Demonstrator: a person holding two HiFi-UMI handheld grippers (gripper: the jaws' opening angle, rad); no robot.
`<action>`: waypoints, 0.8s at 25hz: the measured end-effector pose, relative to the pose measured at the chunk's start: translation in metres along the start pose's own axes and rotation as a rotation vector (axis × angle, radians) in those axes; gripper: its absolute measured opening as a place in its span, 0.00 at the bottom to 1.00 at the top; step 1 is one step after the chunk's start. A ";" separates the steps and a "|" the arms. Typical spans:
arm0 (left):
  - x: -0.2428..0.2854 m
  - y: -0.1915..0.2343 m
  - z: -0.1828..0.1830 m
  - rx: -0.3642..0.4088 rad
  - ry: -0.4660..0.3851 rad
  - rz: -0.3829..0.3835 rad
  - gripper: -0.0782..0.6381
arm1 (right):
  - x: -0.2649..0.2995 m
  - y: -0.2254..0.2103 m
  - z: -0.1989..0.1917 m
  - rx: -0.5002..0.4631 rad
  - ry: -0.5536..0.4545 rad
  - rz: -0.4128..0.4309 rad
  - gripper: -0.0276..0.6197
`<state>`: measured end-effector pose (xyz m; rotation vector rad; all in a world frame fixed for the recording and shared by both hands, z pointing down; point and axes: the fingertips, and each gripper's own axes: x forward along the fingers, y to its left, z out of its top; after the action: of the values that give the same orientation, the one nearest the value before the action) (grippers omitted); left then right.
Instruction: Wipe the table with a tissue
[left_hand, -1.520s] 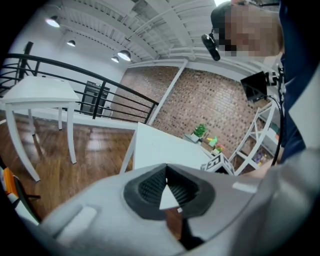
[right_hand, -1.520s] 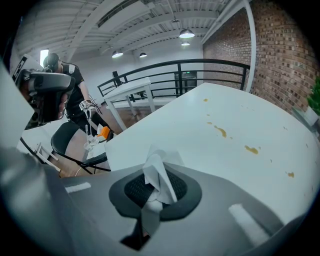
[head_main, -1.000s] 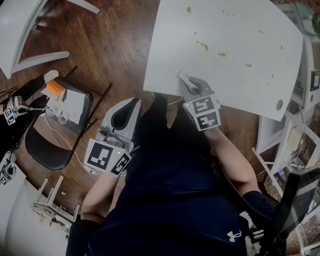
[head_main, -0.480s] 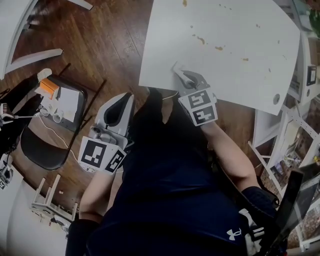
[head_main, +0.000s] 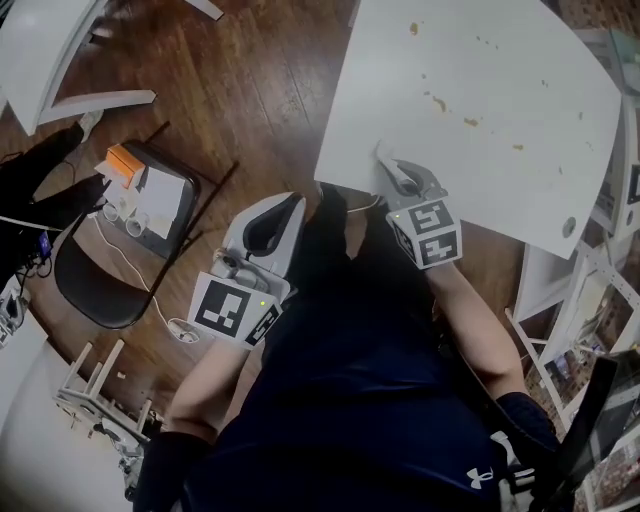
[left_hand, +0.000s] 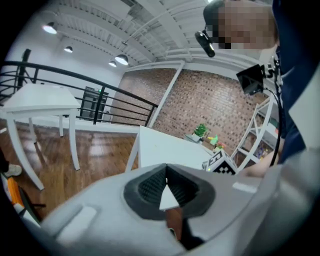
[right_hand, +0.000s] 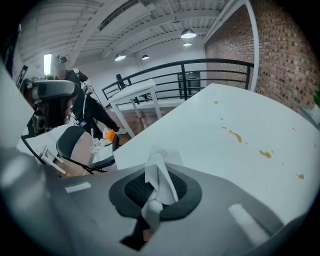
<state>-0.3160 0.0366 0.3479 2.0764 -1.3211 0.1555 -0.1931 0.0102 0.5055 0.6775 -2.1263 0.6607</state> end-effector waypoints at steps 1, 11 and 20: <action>0.000 -0.002 0.001 0.026 -0.002 -0.003 0.11 | -0.002 0.002 0.003 0.017 -0.023 0.016 0.06; 0.017 -0.045 -0.005 0.199 0.058 -0.183 0.17 | -0.069 0.001 0.041 0.182 -0.272 0.109 0.06; 0.031 -0.134 0.034 0.271 -0.020 -0.391 0.23 | -0.170 -0.020 0.039 0.217 -0.441 -0.028 0.06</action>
<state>-0.1968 0.0289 0.2722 2.5284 -0.9185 0.1485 -0.1084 0.0116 0.3514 1.0494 -2.4592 0.7907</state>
